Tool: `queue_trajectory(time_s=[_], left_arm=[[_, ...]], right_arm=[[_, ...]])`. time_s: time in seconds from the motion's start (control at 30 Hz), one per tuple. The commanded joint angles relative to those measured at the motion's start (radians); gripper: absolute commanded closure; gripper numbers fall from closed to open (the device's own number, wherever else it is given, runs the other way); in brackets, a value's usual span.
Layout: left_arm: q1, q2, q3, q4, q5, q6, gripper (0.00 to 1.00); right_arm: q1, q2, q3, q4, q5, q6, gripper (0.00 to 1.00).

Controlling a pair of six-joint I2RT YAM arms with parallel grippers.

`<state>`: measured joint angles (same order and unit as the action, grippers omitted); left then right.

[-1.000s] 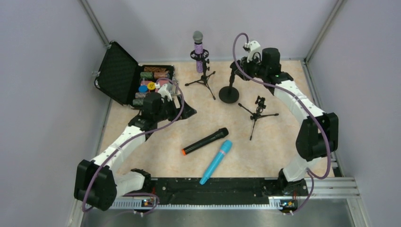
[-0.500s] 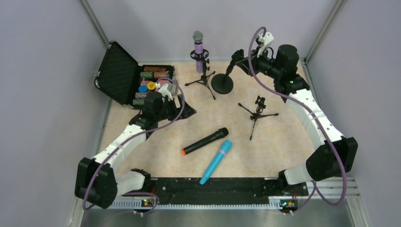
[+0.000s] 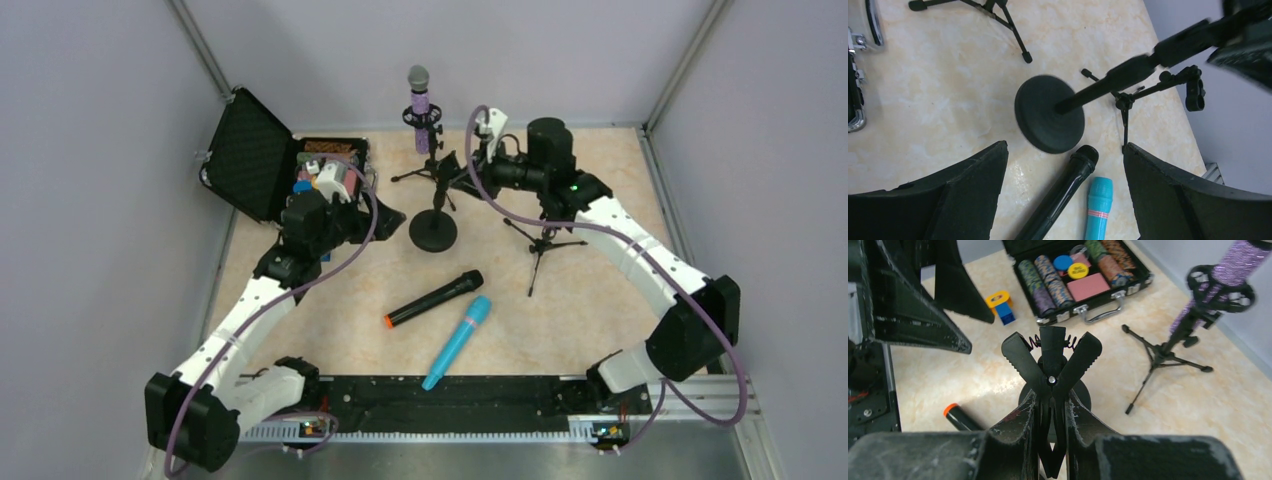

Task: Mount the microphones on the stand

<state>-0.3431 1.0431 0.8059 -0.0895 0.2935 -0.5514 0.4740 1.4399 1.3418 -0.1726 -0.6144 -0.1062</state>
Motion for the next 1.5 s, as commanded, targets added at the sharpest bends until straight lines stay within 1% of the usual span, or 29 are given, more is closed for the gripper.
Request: queue_trajectory(time_s=[0.0,0.13,0.4,0.47,0.5,0.53,0.6,0.67,0.7,0.73,0.8,0.93,1.03,1.07,1.17,1.23,1.4,1.47], left_arm=[[0.001,-0.051,0.033,0.011,-0.058,0.033,0.1],[0.002,-0.067,0.021,-0.002,-0.07,0.034,0.1],[0.003,-0.08,0.007,-0.012,-0.062,0.031,0.1],[0.002,-0.082,0.011,-0.013,-0.058,0.026,0.1],[0.002,-0.084,0.012,-0.013,-0.056,0.024,0.1],[0.001,-0.087,0.015,-0.013,-0.054,0.022,0.1],[0.002,-0.089,0.023,-0.015,-0.042,0.023,0.1],[0.002,-0.089,0.035,-0.021,-0.032,0.027,0.1],[0.002,-0.088,0.04,-0.026,-0.028,0.028,0.1],[0.001,-0.088,0.044,-0.03,-0.026,0.029,0.1],[0.001,-0.089,0.047,-0.03,-0.022,0.032,0.1],[0.001,-0.087,0.047,-0.029,-0.02,0.032,0.1],[0.001,-0.082,0.047,-0.024,-0.01,0.026,0.1],[0.002,-0.079,0.046,-0.024,-0.008,0.024,0.1],[0.002,-0.075,0.039,-0.024,-0.006,0.023,0.1],[0.001,-0.073,0.034,-0.024,-0.005,0.023,0.1],[0.002,-0.077,0.022,-0.023,-0.007,0.017,0.1],[0.002,-0.079,0.018,-0.019,-0.007,0.01,0.1]], right_arm=[[0.098,0.032,0.015,0.043,0.027,-0.147,1.0],[0.154,0.076,0.018,0.021,0.095,-0.225,1.0],[0.155,0.148,0.022,0.018,0.081,-0.31,1.0],[0.155,0.154,0.014,0.016,0.077,-0.321,0.95],[0.155,0.152,0.008,0.016,0.077,-0.325,0.92],[0.155,0.151,0.005,0.016,0.08,-0.325,0.85],[0.155,0.138,-0.008,0.017,0.085,-0.317,0.59],[0.155,0.117,-0.031,0.029,0.087,-0.308,0.37],[0.155,0.106,-0.044,0.038,0.087,-0.3,0.3],[0.155,0.093,-0.058,0.05,0.089,-0.289,0.26],[0.154,0.067,-0.08,0.062,0.096,-0.27,0.2],[0.154,0.02,-0.106,0.049,0.111,-0.203,0.16],[0.133,-0.019,-0.128,0.047,0.108,-0.104,0.15],[0.118,-0.03,-0.133,0.051,0.083,-0.064,0.15],[0.058,-0.062,-0.165,0.098,-0.044,0.08,0.15],[0.023,-0.086,-0.194,0.151,-0.095,0.201,0.14],[-0.035,-0.109,-0.22,0.205,-0.12,0.414,0.14],[-0.066,-0.105,-0.231,0.245,-0.139,0.552,0.12]])
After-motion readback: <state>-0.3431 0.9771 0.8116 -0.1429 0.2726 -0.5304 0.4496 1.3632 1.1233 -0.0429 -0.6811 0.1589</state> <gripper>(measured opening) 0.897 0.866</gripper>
